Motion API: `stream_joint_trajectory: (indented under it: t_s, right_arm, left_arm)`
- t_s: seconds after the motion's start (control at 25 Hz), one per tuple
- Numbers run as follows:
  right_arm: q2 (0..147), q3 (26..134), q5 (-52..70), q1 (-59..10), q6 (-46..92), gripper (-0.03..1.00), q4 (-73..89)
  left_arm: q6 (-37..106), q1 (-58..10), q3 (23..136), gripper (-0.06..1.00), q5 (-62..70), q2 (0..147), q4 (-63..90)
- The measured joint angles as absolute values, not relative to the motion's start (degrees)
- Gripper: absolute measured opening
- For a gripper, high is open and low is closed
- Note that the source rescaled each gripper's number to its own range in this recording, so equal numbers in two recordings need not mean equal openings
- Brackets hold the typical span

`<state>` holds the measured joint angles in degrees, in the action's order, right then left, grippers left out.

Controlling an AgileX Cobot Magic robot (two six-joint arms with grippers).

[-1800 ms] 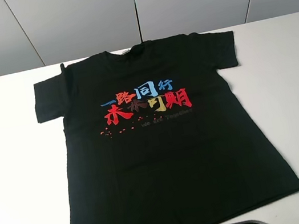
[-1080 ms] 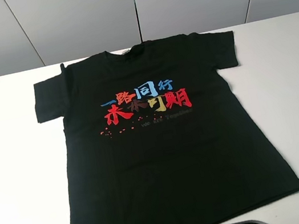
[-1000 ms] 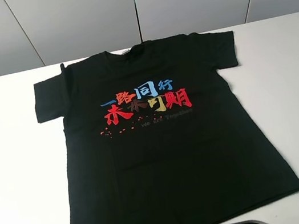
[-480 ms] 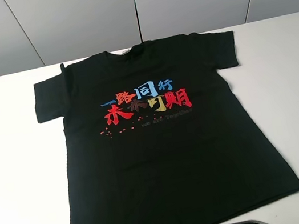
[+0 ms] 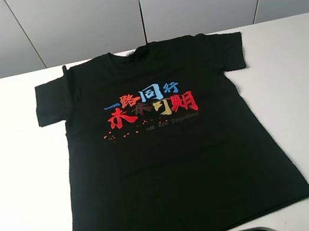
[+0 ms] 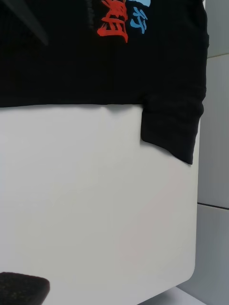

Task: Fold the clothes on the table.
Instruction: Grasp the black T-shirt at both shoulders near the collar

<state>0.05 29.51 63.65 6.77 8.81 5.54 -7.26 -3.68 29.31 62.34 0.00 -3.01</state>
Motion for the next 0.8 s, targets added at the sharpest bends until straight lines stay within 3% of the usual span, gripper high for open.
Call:
stream_joint_trajectory:
  t_s: [0.8]
  right_arm:
    - [0.0, 29.5, 62.4, 6.8, 8.8, 1.00, 5.5]
  left_arm:
    - [-7.5, -3.7, 29.3, 0.99, 62.3, 0.0, -3.2]
